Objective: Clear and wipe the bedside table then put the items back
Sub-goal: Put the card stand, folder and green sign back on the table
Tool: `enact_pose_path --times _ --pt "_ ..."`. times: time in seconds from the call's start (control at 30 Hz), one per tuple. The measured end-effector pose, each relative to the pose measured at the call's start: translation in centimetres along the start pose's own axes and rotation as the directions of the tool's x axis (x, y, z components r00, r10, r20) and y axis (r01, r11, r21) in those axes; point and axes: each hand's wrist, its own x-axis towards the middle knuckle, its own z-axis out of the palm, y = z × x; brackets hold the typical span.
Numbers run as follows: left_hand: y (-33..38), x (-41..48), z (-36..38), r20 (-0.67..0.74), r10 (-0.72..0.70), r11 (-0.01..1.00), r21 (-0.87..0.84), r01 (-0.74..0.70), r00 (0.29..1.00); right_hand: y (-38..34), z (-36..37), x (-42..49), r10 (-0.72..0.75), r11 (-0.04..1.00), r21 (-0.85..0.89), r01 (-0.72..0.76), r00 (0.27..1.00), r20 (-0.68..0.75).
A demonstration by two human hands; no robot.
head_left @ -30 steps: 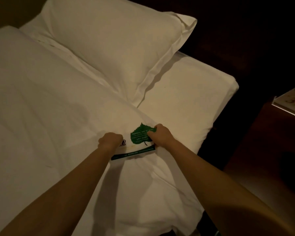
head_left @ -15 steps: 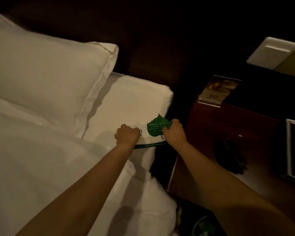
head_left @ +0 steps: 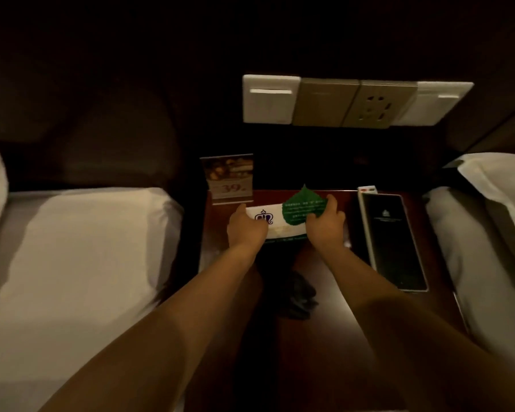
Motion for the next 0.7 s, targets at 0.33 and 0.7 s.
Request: enact_pose_path --times 0.33,0.7 --pt "3.4 5.7 7.1 0.037 0.173 0.985 0.005 -0.174 0.984 3.0 -1.9 10.1 -0.052 0.971 0.230 0.067 0.996 -0.073" --pt "1.9 8.3 8.6 0.022 0.298 0.952 0.060 -0.299 0.954 4.4 -0.3 10.9 -0.074 0.927 0.364 0.092 0.995 -0.064"
